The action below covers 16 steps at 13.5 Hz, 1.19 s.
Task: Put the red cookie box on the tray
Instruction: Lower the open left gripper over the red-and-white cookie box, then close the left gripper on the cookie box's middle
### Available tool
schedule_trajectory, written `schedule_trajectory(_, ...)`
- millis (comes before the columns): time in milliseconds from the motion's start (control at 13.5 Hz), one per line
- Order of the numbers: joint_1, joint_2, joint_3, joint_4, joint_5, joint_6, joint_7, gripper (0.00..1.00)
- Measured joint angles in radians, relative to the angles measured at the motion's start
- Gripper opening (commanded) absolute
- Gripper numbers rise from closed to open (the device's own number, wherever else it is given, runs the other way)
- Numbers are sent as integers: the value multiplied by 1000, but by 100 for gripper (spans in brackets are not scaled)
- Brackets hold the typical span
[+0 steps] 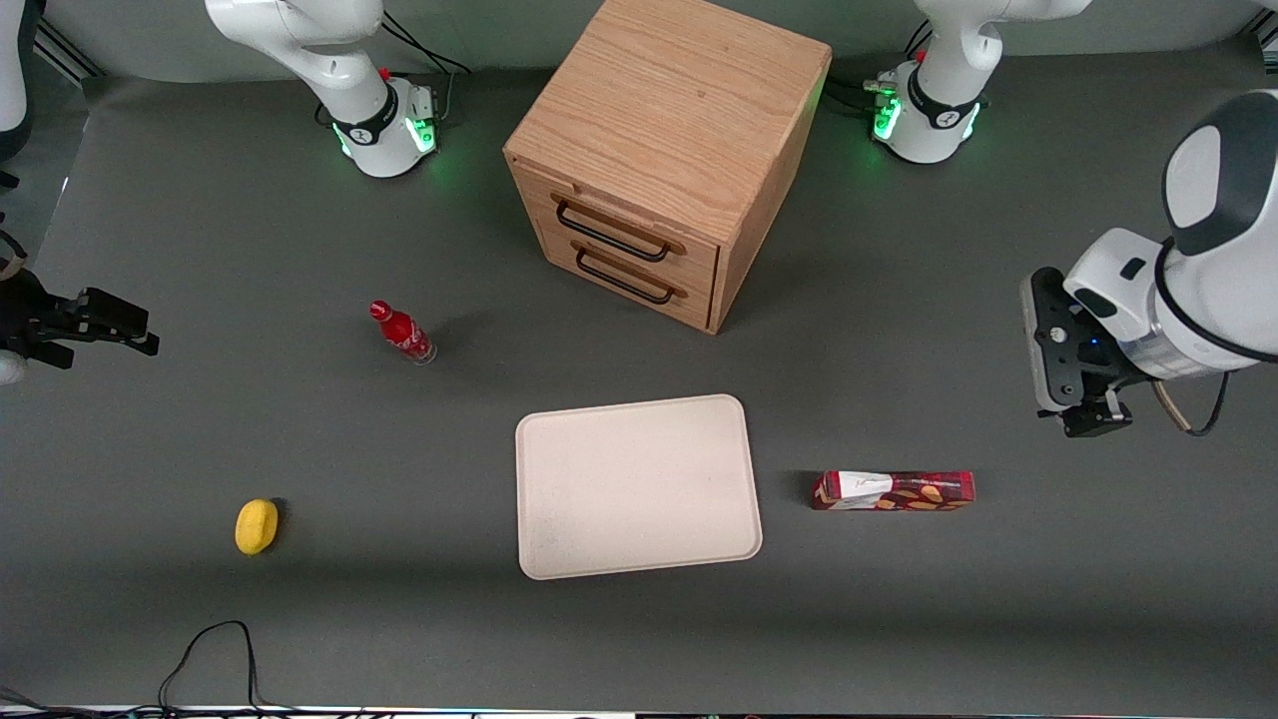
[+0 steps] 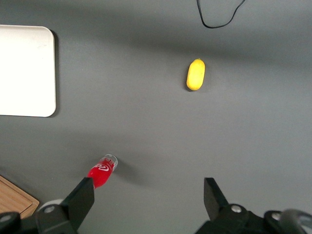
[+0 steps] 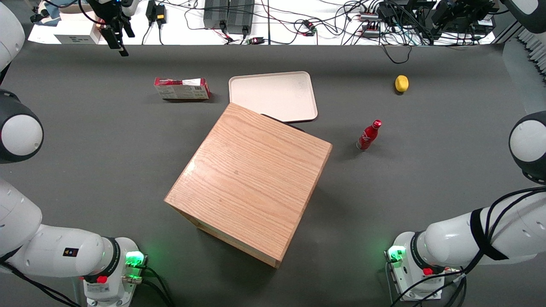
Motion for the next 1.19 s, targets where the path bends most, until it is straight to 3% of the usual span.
schedule_trajectory(1185,-79,332,-26,-18,14,378,-88,100)
